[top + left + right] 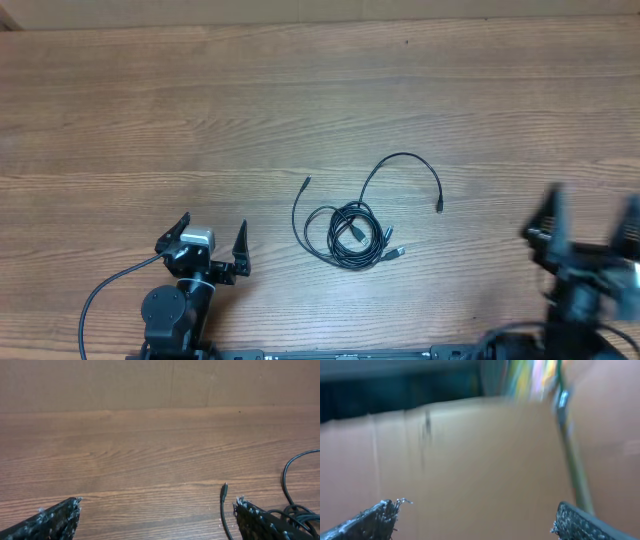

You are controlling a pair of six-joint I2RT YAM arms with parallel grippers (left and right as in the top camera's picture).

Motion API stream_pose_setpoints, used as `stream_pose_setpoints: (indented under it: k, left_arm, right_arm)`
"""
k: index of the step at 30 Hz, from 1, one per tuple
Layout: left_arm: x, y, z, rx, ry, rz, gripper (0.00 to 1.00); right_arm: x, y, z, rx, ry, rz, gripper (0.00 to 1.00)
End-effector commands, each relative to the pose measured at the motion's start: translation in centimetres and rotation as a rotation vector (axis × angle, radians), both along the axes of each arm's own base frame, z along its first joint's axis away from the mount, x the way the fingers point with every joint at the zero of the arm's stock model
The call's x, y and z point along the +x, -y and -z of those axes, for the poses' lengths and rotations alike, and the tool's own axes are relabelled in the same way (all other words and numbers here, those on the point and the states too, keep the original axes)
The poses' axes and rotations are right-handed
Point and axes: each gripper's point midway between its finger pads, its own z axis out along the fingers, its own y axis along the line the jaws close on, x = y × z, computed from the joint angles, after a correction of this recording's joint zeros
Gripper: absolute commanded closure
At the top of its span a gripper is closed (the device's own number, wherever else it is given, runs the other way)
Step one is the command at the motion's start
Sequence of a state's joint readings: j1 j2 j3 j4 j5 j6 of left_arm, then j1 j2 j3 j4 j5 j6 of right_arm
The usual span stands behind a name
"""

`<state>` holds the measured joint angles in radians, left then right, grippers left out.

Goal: Untangle cables

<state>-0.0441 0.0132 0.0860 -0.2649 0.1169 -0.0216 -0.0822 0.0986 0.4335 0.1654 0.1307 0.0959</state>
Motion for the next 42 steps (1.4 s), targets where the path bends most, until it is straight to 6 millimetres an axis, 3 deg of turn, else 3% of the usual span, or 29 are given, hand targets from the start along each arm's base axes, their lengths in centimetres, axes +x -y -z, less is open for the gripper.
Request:
stream_pose_setpoints:
  k: [1, 3, 5, 7, 10, 12, 13, 17, 19, 22, 25, 29, 36, 39, 42]
  left_arm:
    - [0.0, 0.1, 0.0, 0.009, 0.006, 0.010, 0.01]
    - [0.0, 0.1, 0.0, 0.009, 0.006, 0.009, 0.00]
    - [0.0, 0.1, 0.0, 0.009, 0.006, 0.010, 0.00]
    - [0.0, 0.1, 0.0, 0.009, 0.006, 0.010, 0.00]
    - [0.0, 0.1, 0.0, 0.009, 0.006, 0.009, 0.00]
    - [0.0, 0.1, 0.0, 0.009, 0.006, 0.009, 0.00]
    - [0.0, 0.1, 0.0, 0.009, 0.006, 0.010, 0.00]
    - [0.0, 0.1, 0.0, 0.009, 0.006, 0.009, 0.00]
    - [0.0, 0.1, 0.0, 0.009, 0.006, 0.010, 0.00]
    - [0.0, 0.1, 0.0, 0.009, 0.006, 0.009, 0.00]
    - [0.0, 0.1, 0.0, 0.009, 0.006, 0.009, 0.01]
    - [0.0, 0.1, 0.0, 0.009, 0.006, 0.010, 0.00]
    - [0.0, 0.1, 0.0, 0.009, 0.006, 0.009, 0.00]
    - [0.0, 0.1, 0.0, 0.009, 0.006, 0.010, 0.00]
    - [0.0, 0.1, 0.0, 0.009, 0.006, 0.009, 0.00]
  right_arm:
    - [-1.2, 1.2, -7.9, 0.000, 0.054, 0.088, 0.00]
    - [0.7, 1.3, -10.9, -0.001, 0.003, 0.090, 0.00]
    - [4.0, 1.5, -13.2, 0.001, -0.089, 0.088, 0.00]
    - [8.4, 1.8, -14.5, 0.004, -0.209, 0.085, 0.00]
    - [15.6, 1.8, -15.0, -0.002, -0.388, 0.053, 0.00]
    - [22.9, 0.5, -13.9, -0.025, -0.541, -0.052, 0.00]
    - [25.6, -0.1, -12.9, -0.033, -0.595, -0.104, 0.00]
    - [33.6, -2.7, -8.1, -0.045, -0.744, -0.294, 0.00]
    - [36.3, -4.2, -5.5, -0.052, -0.783, -0.402, 0.00]
    - [39.1, -5.6, -2.5, -0.060, -0.802, -0.506, 0.00]
    - [40.7, -5.8, -2.1, -0.061, -0.762, -0.526, 0.00]
    - [41.5, -5.9, -4.8, -0.064, -0.643, -0.532, 0.00]
    - [41.2, -5.9, -11.4, -0.161, -0.363, -0.500, 0.00]
    - [41.0, -6.0, -12.4, -0.171, -0.324, -0.499, 0.00]
    - [41.2, -6.1, -11.7, -0.118, -0.356, -0.522, 0.00]
